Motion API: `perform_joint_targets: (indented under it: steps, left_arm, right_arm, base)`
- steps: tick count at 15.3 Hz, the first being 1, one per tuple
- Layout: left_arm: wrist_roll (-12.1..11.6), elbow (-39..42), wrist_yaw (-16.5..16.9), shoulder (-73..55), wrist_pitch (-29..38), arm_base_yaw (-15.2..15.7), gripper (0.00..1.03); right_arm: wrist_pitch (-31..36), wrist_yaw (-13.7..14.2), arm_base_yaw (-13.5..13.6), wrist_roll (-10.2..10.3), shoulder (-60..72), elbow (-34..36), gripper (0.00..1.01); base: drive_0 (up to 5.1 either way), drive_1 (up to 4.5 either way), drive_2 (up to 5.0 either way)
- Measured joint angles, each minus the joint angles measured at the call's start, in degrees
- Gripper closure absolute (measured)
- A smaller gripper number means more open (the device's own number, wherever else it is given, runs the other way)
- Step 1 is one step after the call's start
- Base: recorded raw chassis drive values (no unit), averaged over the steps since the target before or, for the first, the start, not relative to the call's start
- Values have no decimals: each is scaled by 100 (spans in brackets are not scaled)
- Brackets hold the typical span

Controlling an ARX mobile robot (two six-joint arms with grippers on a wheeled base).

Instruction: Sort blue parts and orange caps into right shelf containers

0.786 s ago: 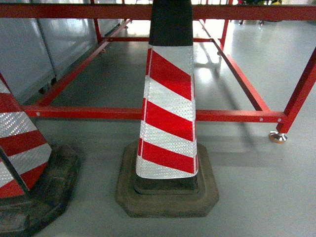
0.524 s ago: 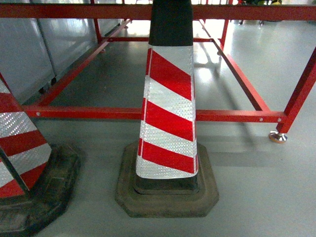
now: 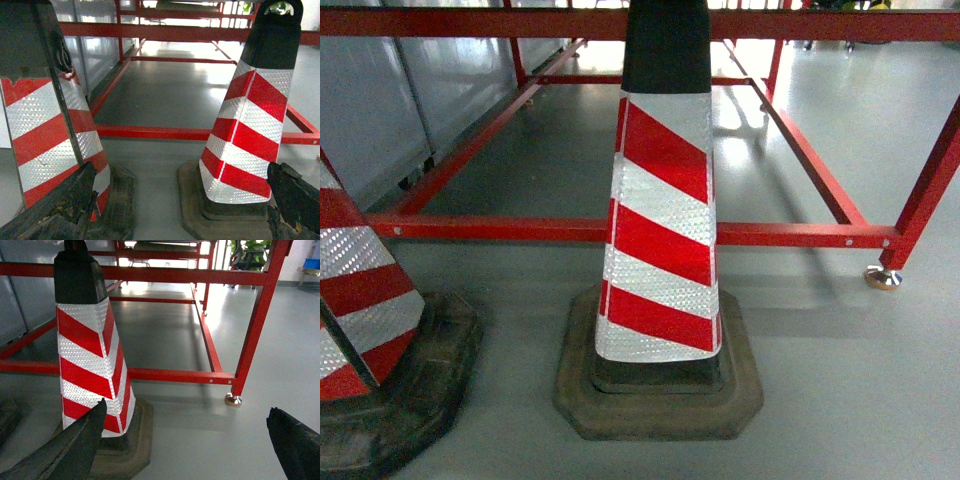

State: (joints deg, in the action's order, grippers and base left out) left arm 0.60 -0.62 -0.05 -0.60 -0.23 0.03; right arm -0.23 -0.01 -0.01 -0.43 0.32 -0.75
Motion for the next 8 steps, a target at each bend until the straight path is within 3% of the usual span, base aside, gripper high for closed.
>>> perform_joint_targets:
  steps: [8]
  left_arm:
    - [0,0,-4,0,-11,0,5]
  right_arm:
    - [-15,-2,0,-2,0,0,3]
  base:
    - [0,0,0]
